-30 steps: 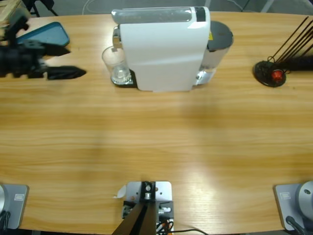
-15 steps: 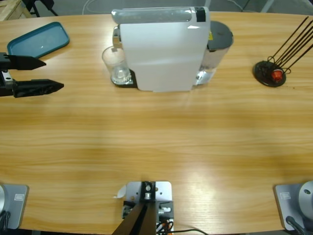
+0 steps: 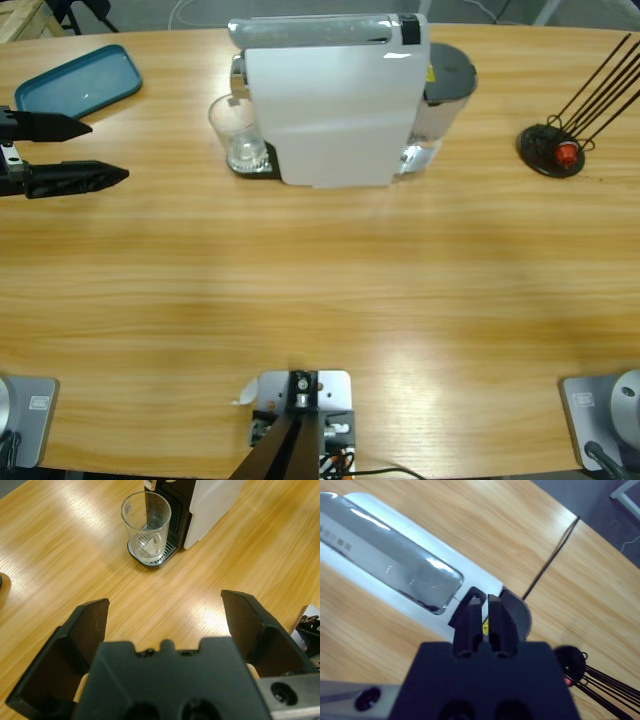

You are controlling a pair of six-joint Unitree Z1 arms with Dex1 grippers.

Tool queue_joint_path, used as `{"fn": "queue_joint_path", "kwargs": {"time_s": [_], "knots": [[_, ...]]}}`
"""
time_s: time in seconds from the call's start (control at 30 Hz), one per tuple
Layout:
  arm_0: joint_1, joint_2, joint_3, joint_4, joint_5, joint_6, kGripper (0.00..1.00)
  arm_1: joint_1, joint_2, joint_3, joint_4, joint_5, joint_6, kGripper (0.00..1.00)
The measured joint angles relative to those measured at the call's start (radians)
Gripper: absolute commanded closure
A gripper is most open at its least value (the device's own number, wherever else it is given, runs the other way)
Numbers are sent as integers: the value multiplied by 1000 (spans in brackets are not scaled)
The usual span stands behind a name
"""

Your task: Pour coffee

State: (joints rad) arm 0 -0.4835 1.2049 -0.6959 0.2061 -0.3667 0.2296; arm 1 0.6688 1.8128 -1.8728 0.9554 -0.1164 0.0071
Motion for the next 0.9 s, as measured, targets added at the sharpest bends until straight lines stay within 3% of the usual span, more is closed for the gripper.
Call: {"fn": "queue_joint_path", "kwargs": {"time_s": [0.9], "knots": [[0, 0, 0, -13, 10, 0, 32, 0, 24, 14, 3, 51, 0, 1000]]}}
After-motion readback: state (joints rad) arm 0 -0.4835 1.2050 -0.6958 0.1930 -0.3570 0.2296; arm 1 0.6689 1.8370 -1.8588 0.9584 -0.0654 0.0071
